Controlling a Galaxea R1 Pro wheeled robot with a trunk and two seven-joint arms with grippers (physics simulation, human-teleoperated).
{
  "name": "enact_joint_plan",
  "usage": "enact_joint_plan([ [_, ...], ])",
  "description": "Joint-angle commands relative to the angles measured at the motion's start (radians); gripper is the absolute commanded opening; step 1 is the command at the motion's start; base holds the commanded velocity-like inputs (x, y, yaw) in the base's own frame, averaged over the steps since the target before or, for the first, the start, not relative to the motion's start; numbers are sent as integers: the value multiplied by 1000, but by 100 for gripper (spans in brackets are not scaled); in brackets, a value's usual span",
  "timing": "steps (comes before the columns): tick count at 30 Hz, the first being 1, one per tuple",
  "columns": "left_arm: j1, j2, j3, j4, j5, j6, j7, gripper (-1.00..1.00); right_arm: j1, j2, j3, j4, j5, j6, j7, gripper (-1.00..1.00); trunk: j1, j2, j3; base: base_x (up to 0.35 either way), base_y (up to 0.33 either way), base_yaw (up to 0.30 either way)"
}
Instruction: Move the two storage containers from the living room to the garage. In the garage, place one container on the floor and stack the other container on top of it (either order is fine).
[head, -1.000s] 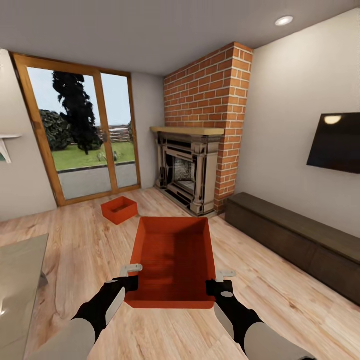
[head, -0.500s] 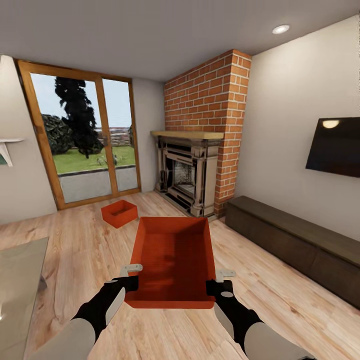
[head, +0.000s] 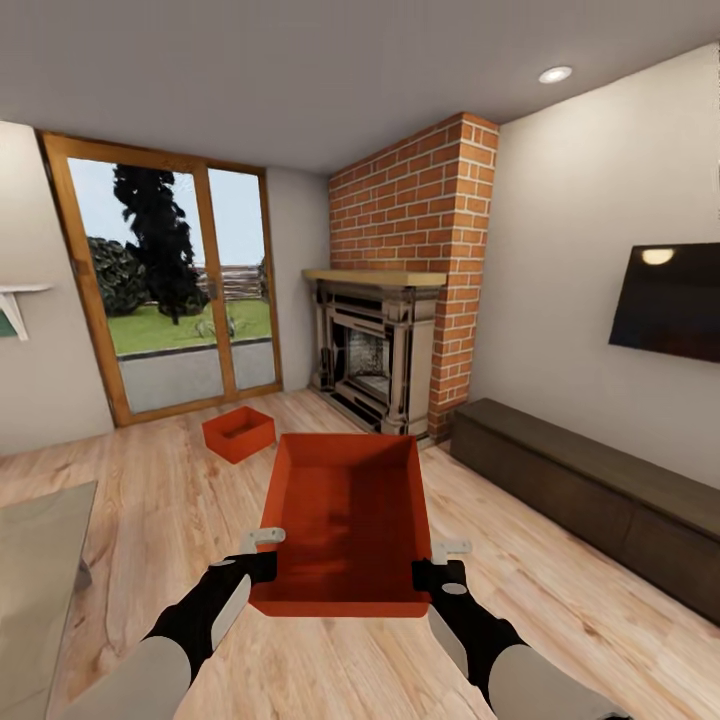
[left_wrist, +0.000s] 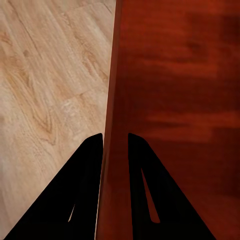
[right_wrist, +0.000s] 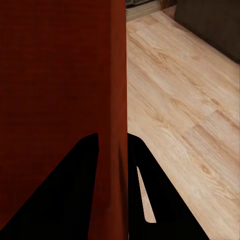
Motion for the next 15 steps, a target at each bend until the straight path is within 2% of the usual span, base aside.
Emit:
enact_joint_plan([
  [1, -1, 2, 2, -2, -13, 8, 24, -100, -1, -4, -3, -2, 3, 0, -59, -100, 0, -1, 0, 0, 0, 0],
  [15, -1, 2, 2, -2, -13, 8, 24, -100, -1, -4, -2, -2, 3, 0, -59, -100, 0, -1, 22, 0, 0, 0],
])
